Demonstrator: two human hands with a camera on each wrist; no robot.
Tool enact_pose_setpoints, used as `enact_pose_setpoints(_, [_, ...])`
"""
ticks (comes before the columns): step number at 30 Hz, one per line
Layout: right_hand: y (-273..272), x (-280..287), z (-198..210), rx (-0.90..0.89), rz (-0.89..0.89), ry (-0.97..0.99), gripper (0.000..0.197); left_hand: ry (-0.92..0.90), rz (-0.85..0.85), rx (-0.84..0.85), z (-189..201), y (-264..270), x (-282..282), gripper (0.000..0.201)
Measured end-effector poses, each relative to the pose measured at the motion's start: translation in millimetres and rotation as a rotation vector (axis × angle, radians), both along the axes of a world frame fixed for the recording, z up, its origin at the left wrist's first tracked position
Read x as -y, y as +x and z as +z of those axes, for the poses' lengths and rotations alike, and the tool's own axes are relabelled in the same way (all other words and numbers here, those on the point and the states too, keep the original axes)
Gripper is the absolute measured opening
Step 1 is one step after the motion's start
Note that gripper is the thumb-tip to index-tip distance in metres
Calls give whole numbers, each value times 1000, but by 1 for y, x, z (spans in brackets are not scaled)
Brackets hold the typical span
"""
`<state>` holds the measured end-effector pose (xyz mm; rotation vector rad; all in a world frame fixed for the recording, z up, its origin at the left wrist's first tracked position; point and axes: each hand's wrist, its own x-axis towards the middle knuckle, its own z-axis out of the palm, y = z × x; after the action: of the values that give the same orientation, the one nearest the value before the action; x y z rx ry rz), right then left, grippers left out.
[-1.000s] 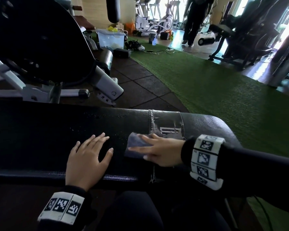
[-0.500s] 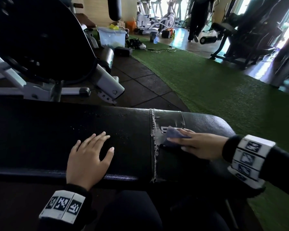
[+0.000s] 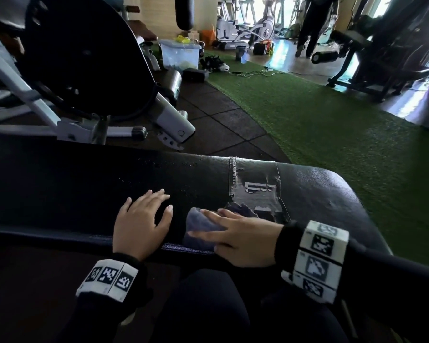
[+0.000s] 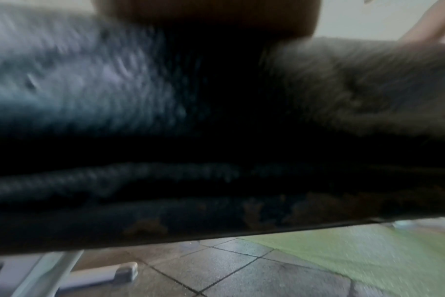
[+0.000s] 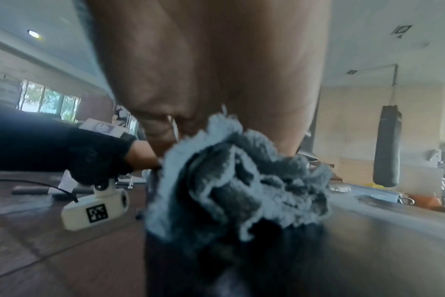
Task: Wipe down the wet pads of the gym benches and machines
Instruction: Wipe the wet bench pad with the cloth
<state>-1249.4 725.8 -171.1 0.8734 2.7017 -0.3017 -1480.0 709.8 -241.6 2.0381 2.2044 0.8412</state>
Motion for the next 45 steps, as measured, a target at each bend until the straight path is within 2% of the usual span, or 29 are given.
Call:
enact_pose_setpoints(2, [7, 10, -7, -105, -2, 22, 61, 38, 21, 45, 0, 5, 4, 59])
enact_pose_setpoints(4, [14, 14, -14, -278, -18, 35, 57, 44, 35, 90, 1, 13, 11, 59])
enact_pose_setpoints(7, [22, 16, -16, -501, -71, 16, 71, 41, 49, 139, 6, 37, 24, 60])
enact_pose_setpoints(10, [31, 24, -20, -559, -120, -8, 81, 35, 34, 170, 12, 72, 39, 64])
enact_pose_setpoints(15, [58, 27, -30, -730, -213, 6, 76, -1, 63, 169, 8, 107, 50, 68])
enact_pose_setpoints(20, [88, 17, -55, -831, -387, 211, 54, 141, 229, 89, 3, 113, 61, 49])
enact_pose_setpoints(23, [92, 14, -66, -805, -389, 292, 50, 247, 233, 85, 5, 125, 72, 30])
enact_pose_setpoints(25, [90, 13, -68, -778, -384, 310, 49, 258, 242, 161, 5, 139, 75, 24])
enact_pose_setpoints(26, [90, 12, -69, -770, -393, 310, 51, 247, 270, 236, 5, 146, 74, 28])
enact_pose_setpoints(28, [90, 11, -70, -771, -420, 298, 54, 188, 319, 367, 2, 162, 72, 50])
enact_pose_setpoints(30, [92, 10, -71, -780, -434, 290, 55, 136, 351, 443, -1, 175, 71, 73])
enact_pose_setpoints(31, [92, 10, -71, -786, -435, 296, 54, 124, 361, 478, -4, 180, 70, 78])
enact_pose_setpoints(34, [92, 10, -73, -819, -440, 315, 51, 147, 392, 586, -9, 186, 69, 80])
enact_pose_setpoints(38, [91, 10, -74, -835, -446, 331, 50, 153, 404, 878, -6, 182, 68, 84])
enact_pose_setpoints(41, [88, 12, -75, -836, -452, 362, 51, 211, 389, 950, -5, 184, 65, 80])
enact_pose_setpoints(43, [87, 13, -75, -836, -452, 381, 51, 208, 397, 991, -2, 187, 62, 89])
enact_pose_setpoints(45, [86, 13, -74, -844, -453, 390, 50, 191, 420, 1003, 0, 189, 59, 111])
